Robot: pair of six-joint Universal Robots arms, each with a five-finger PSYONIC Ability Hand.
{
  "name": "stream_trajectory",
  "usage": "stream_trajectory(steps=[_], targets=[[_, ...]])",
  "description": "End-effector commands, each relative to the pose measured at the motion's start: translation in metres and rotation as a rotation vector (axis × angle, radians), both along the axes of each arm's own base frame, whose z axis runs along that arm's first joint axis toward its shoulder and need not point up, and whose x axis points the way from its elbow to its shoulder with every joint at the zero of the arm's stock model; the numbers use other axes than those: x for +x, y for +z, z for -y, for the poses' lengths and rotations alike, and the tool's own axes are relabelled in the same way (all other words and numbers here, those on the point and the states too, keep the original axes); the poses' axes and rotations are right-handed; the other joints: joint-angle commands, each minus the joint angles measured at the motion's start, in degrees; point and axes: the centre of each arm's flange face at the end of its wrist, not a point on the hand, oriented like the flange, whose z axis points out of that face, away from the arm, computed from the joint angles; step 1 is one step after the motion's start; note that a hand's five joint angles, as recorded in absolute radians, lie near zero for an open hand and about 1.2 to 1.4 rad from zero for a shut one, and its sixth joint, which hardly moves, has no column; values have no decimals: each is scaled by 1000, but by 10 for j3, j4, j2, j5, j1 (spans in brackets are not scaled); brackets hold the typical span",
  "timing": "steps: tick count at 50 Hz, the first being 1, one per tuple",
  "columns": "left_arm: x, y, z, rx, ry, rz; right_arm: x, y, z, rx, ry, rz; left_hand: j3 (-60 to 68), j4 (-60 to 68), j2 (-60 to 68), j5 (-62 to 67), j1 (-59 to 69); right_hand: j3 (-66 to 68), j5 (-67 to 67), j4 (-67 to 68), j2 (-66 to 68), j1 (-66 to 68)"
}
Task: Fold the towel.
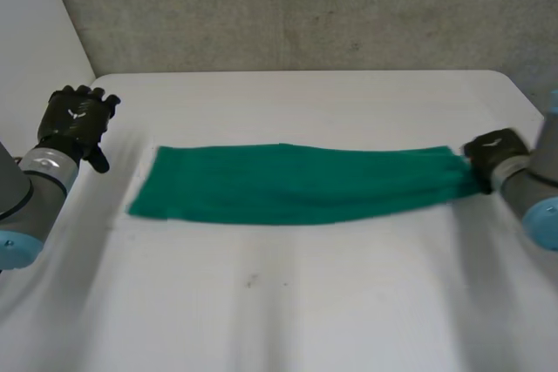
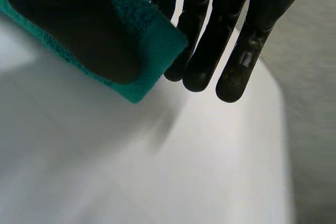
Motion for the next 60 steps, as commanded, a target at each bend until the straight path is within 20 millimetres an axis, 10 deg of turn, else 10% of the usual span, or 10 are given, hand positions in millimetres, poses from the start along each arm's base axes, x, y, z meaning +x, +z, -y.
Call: stream_trajectory(steps=[1, 8, 14, 24, 29, 41, 52, 60], targets=[[0, 0, -9, 13, -1, 1, -20, 31, 23, -125, 7, -218, -9, -6, -9, -4, -10, 124, 141, 118, 129, 257], [-1, 4, -17, 9, -5, 1, 68, 67, 3, -288, 244, -143, -9, -6, -9, -4, -10, 124, 141, 118, 129, 257], [-9, 12, -23, -10, -25, 0, 173, 90, -56, -447, 646, -36, -10, -8, -10, -5, -11, 124, 141, 118, 129, 257], [-26, 14, -32, -17, -74, -3, 274, 11, -146, -409, 1138, 68, -10, -8, -10, -5, -11, 83, 100, 77, 88, 215], [-39, 14, -40, -17, -111, -3, 275, -26, -146, -323, 1097, 45, -14, -11, -14, -9, -15, -576, -559, -582, -571, -443], [-87, 17, -53, -49, -243, -21, 204, 33, -99, -127, 580, 417, -14, -11, -14, -9, -15, -576, -559, -582, -571, -443], [-143, 3, -82, 64, -404, -175, 135, 0, -92, 174, 329, 504, 38, 40, 38, 43, 37, -576, -559, -582, -571, -443], [-145, -18, -106, 238, -419, -114, 124, -12, -98, 222, 289, 499, 87, 89, 87, 92, 86, -576, -559, -582, -571, -443]])
